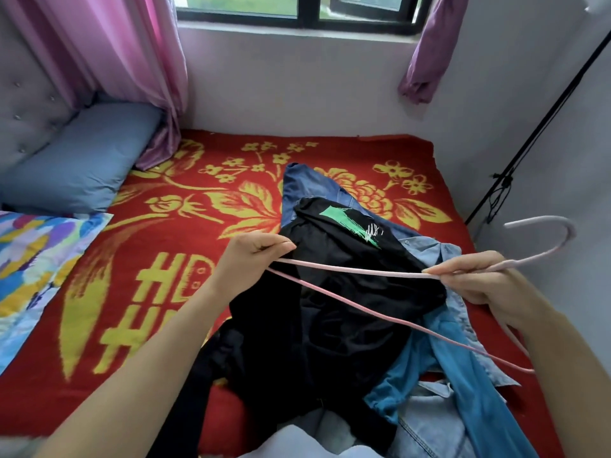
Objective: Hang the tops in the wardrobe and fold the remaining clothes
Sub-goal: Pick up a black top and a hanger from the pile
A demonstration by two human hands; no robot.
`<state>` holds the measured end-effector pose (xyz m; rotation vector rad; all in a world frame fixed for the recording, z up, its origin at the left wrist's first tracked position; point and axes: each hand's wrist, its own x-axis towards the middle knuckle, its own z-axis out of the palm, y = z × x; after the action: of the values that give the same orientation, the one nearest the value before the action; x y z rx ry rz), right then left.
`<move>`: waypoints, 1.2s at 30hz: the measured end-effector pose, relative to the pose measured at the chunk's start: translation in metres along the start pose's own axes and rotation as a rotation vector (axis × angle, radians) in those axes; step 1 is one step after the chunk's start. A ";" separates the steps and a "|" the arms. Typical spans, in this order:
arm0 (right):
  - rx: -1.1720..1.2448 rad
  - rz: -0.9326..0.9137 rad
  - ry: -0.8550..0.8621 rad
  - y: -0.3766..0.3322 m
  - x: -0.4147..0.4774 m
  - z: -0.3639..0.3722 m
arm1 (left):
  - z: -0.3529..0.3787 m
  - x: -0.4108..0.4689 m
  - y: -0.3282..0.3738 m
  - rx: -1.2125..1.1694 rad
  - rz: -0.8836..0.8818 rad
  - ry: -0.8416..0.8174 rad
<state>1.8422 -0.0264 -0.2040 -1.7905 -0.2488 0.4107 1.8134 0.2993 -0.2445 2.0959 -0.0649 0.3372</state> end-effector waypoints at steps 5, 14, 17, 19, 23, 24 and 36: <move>-0.035 -0.075 -0.027 -0.005 -0.007 0.002 | -0.004 -0.003 0.000 0.059 0.013 0.013; -0.111 -0.210 -0.086 -0.022 -0.013 -0.003 | 0.006 -0.009 0.011 0.056 -0.015 -0.002; -0.165 -0.156 -0.162 -0.016 -0.003 0.015 | 0.022 -0.016 0.016 0.098 0.039 -0.097; -0.181 -0.128 -0.167 -0.013 0.004 0.020 | 0.029 -0.020 0.021 0.070 0.043 -0.160; -0.175 -0.106 -0.170 -0.006 0.008 0.012 | 0.018 -0.013 0.018 -0.031 0.000 -0.119; -0.142 -0.111 -0.140 -0.003 0.006 0.004 | 0.012 -0.009 0.014 -0.031 -0.016 -0.083; -0.008 -0.046 0.143 0.020 0.044 0.107 | 0.030 0.000 -0.001 -0.100 -0.154 0.075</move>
<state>1.8388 0.0802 -0.2531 -1.8099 -0.1911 0.2485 1.8197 0.2746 -0.2601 1.9739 0.1213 0.3128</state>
